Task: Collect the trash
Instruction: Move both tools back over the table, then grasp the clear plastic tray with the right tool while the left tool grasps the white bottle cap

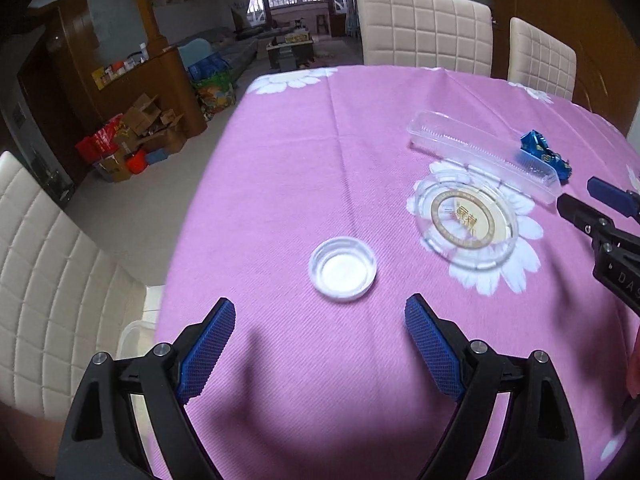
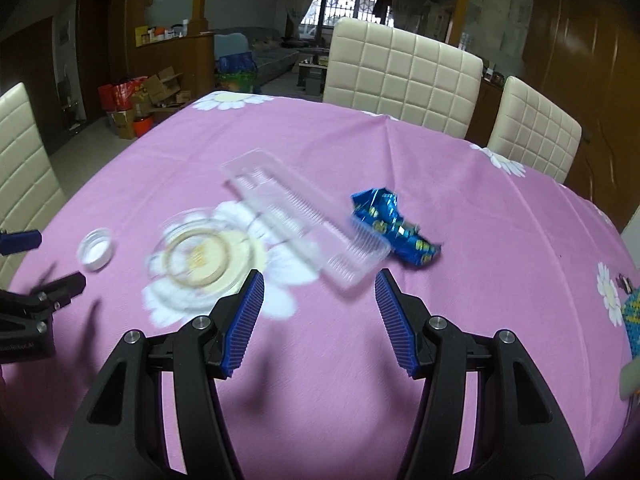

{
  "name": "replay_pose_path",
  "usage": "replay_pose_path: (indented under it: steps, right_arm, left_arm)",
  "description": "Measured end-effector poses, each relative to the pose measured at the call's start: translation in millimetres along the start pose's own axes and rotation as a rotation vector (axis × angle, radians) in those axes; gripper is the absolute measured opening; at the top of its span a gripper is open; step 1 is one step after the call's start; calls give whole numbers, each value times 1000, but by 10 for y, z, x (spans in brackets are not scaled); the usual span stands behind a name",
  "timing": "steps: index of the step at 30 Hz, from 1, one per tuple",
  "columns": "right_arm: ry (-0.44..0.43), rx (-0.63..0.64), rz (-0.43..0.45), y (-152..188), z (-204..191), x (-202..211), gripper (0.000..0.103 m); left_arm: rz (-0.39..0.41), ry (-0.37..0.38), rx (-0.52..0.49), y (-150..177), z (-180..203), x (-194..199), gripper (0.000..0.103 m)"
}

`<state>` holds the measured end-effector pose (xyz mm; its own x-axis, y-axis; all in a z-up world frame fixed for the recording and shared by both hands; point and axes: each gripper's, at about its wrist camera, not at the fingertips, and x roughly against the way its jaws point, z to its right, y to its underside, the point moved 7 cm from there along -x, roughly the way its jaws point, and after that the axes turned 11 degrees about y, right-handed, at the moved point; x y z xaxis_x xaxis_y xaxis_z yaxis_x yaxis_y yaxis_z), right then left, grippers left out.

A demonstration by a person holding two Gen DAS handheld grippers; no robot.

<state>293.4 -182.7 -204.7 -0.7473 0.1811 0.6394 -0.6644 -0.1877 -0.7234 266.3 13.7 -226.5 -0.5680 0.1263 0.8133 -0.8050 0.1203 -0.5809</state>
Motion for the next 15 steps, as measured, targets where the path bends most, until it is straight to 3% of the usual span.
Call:
replay_pose_path:
  steps: [7,9,11,13,14,15]
  right_arm:
    - [-23,33,-21,-129,-109,-387,57]
    - [-51,51,-53,-117,-188,-467,43]
    - [-64,60,-75,-108,-231,-512,36]
    - [-70,67,-97,-78,-251,-536,24]
    - [-77,64,-97,-68,-257,-522,19]
    - [-74,67,-98,-47,-254,-515,13]
  left_arm:
    - [-23,-12,2,-148,17,-292,85]
    - [-19,-9,6,-186,10,-324,85]
    - [-15,1,16,-212,3,-349,85]
    - [-8,20,28,-228,-5,-374,84]
    - [-2,38,33,-225,-4,-376,82]
    - [0,59,37,-232,2,-374,71]
